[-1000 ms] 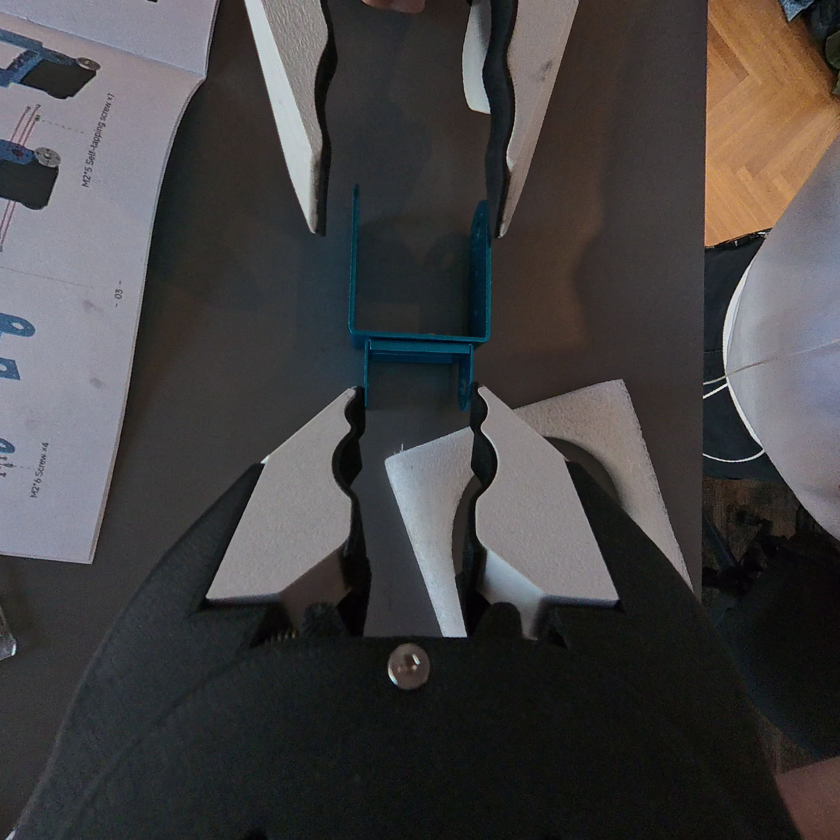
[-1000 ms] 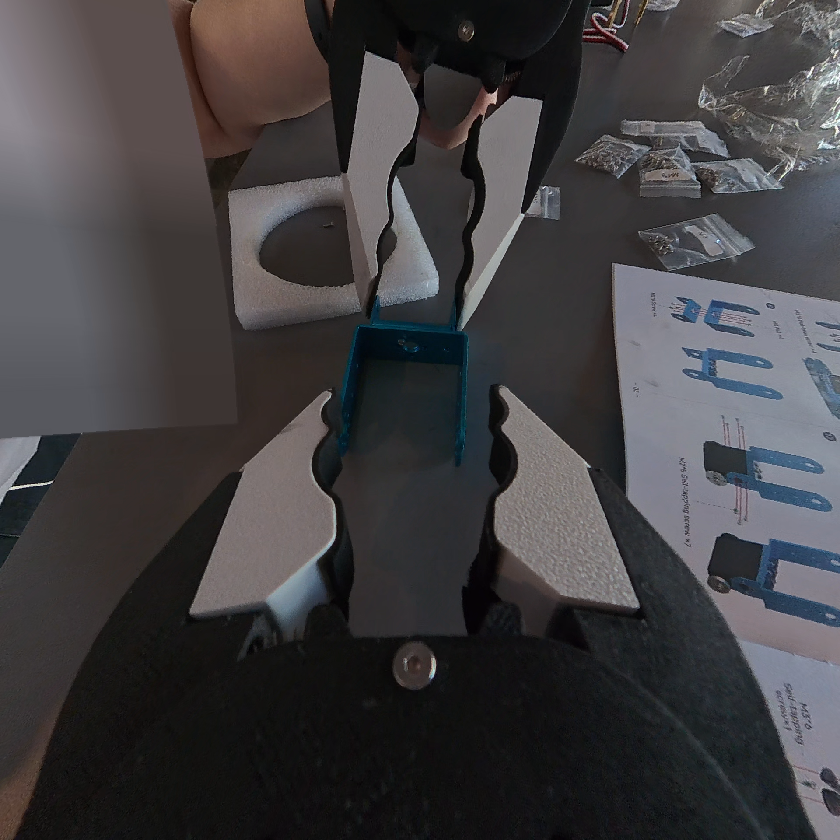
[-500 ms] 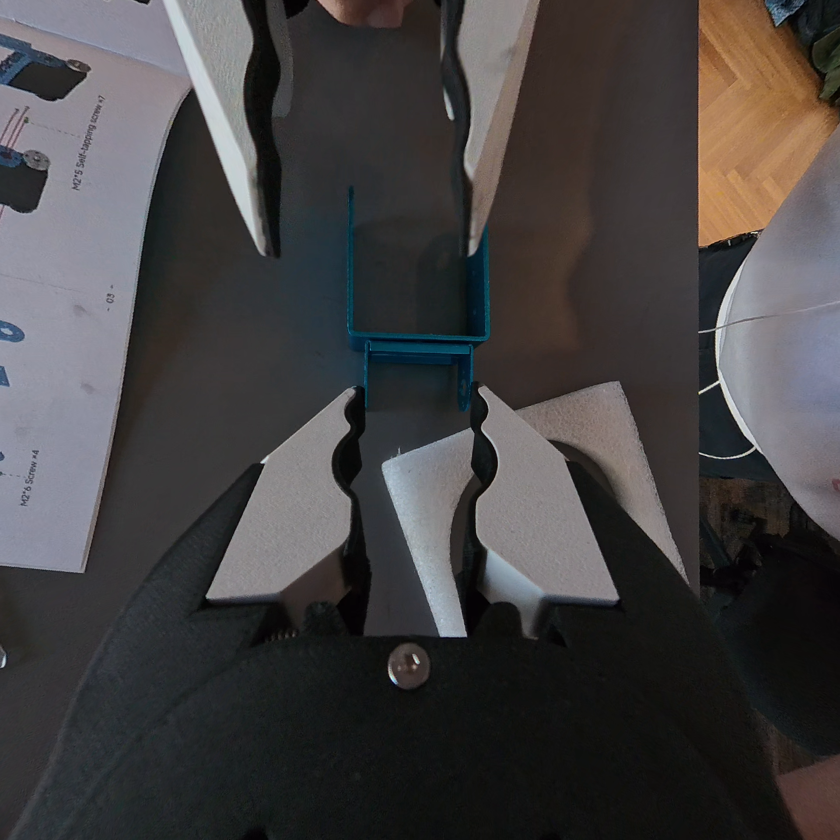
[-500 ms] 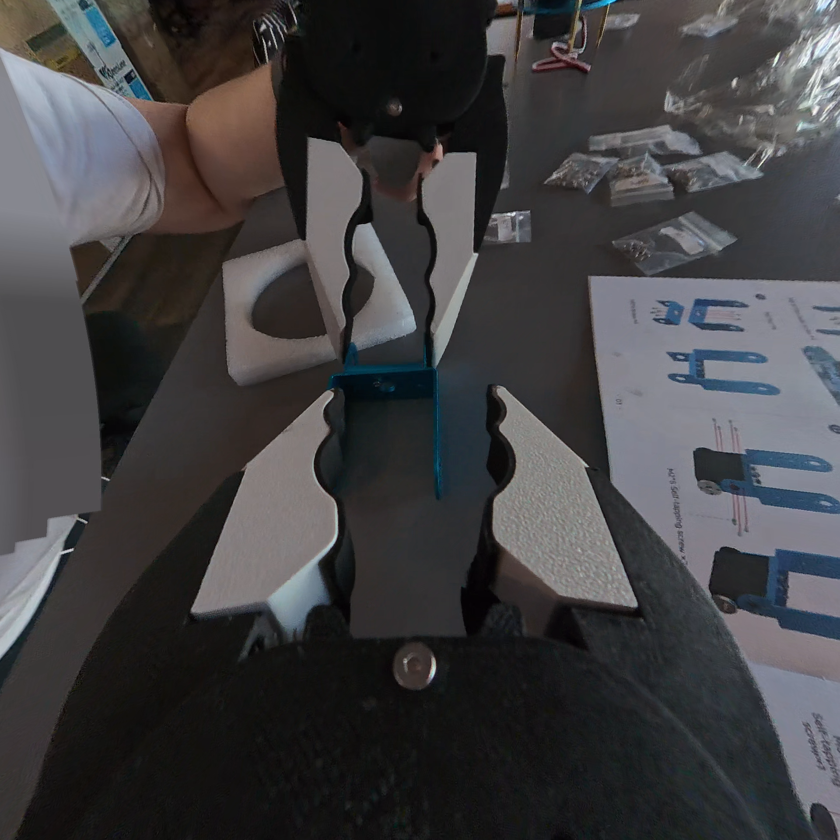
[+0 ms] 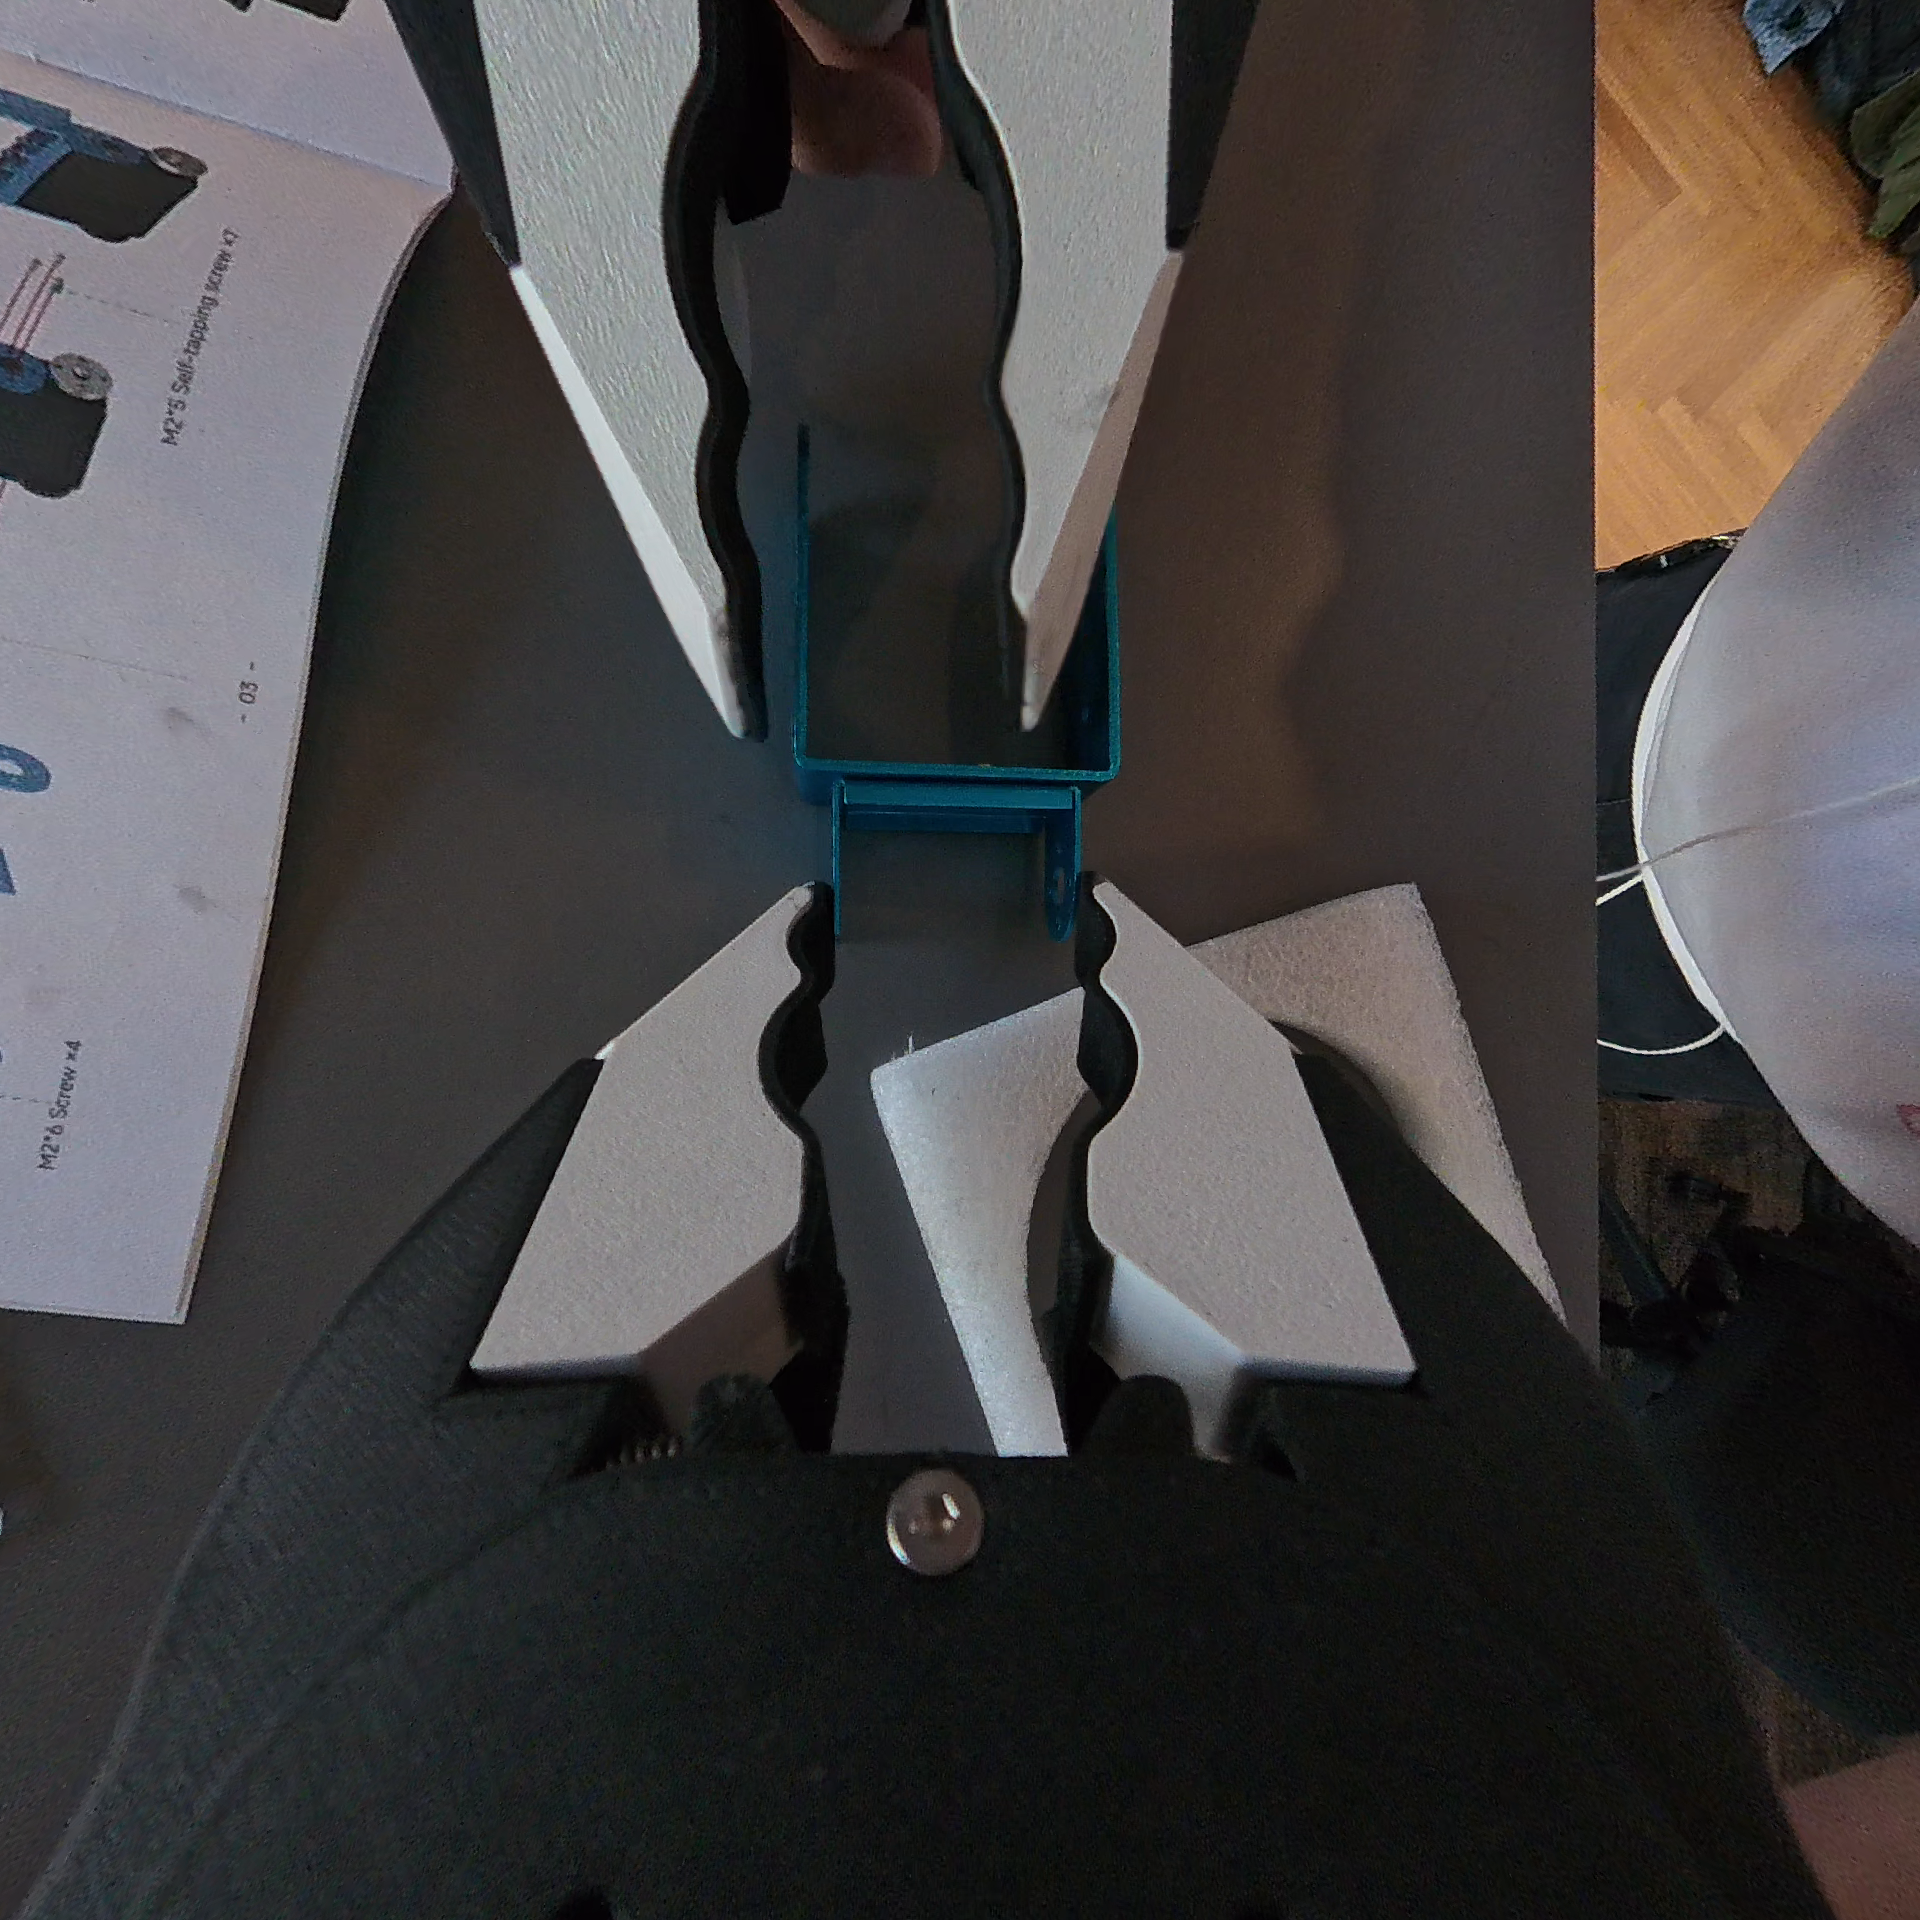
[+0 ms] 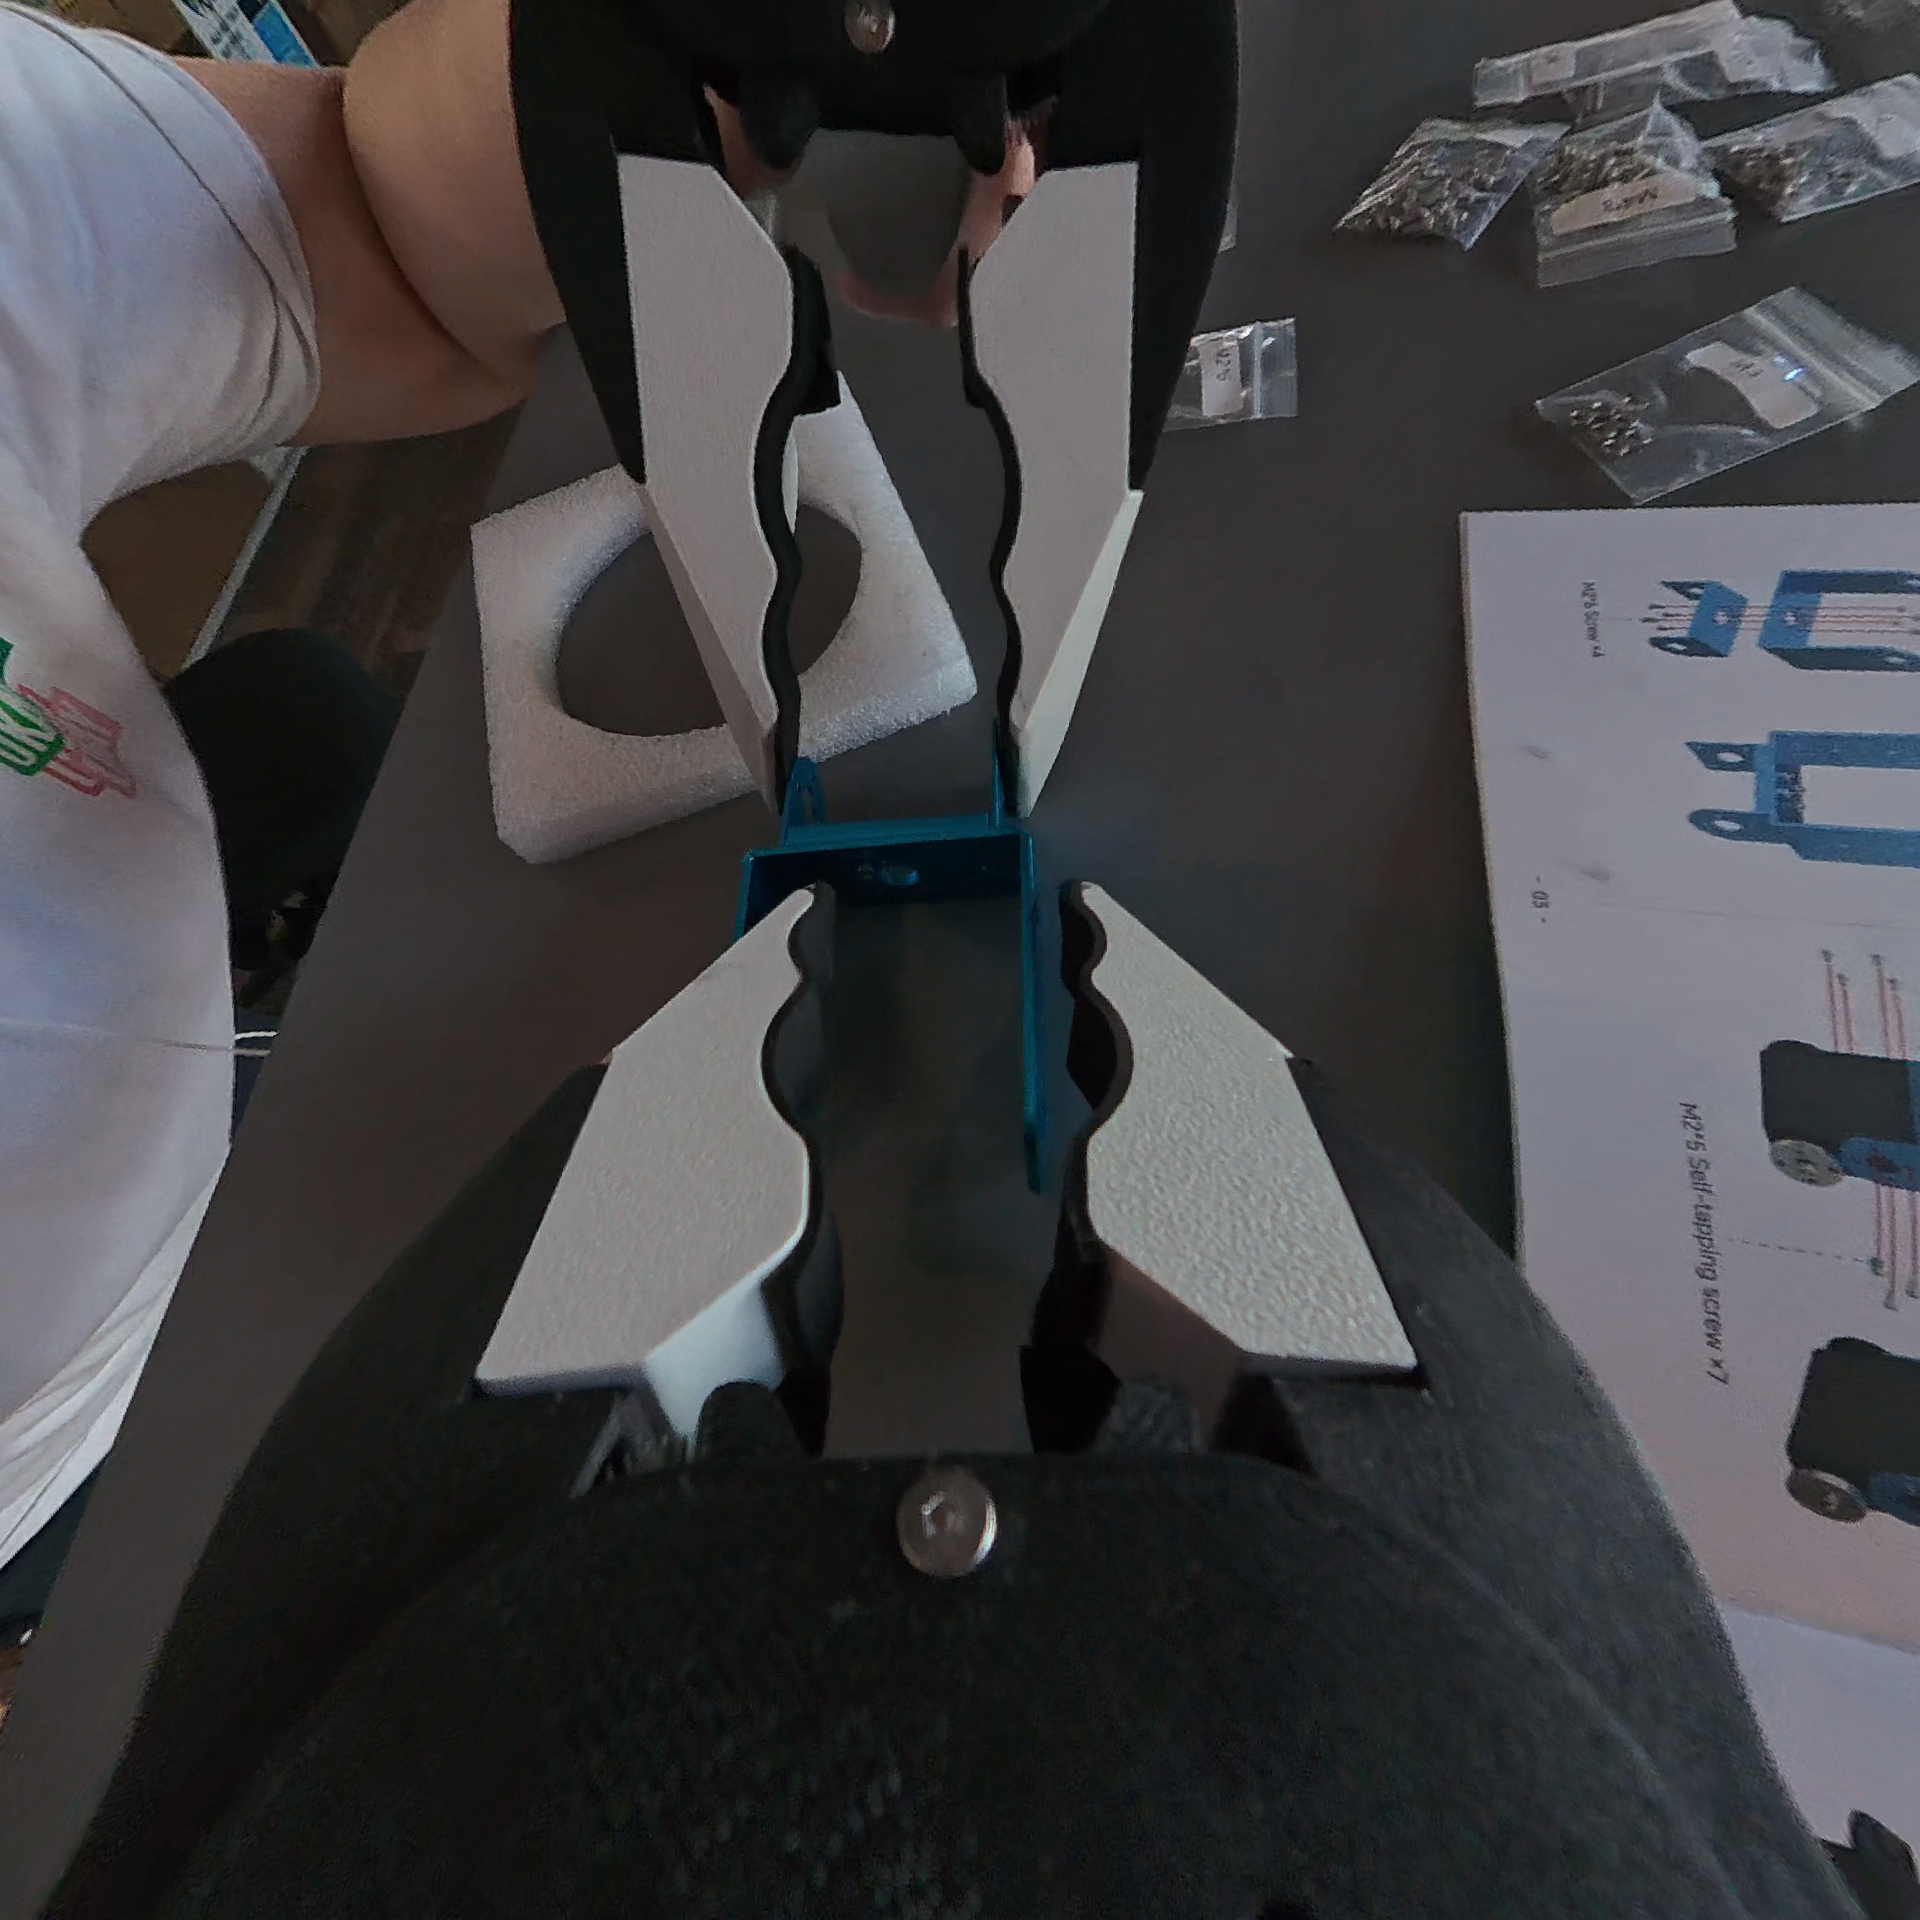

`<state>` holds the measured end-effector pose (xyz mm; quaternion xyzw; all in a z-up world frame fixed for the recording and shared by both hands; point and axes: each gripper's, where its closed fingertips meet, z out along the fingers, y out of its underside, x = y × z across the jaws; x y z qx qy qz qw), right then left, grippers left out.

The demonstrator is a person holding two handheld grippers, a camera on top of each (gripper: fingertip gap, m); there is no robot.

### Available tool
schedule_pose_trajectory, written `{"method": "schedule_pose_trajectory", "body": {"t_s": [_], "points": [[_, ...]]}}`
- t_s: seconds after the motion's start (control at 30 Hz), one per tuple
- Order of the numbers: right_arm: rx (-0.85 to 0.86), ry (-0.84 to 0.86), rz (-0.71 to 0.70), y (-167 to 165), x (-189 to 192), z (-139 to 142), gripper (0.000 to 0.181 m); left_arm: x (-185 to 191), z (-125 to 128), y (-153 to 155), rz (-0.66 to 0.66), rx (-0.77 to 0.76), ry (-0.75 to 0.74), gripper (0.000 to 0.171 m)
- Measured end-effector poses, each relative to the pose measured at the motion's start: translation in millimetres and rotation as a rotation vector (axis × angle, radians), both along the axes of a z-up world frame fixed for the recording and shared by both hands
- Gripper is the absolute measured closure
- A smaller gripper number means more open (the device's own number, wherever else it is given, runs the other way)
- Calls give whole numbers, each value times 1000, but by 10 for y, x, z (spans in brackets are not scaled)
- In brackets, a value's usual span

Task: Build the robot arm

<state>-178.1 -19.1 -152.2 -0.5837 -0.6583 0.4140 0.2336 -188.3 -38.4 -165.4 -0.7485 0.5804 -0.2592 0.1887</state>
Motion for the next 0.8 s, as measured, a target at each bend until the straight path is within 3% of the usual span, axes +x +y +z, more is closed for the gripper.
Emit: {"method": "schedule_pose_trajectory", "body": {"t_s": [0.8], "points": [[42,2,6,-10,-47,-13,147,18,-2,-2,2,-6,-7,126]]}}
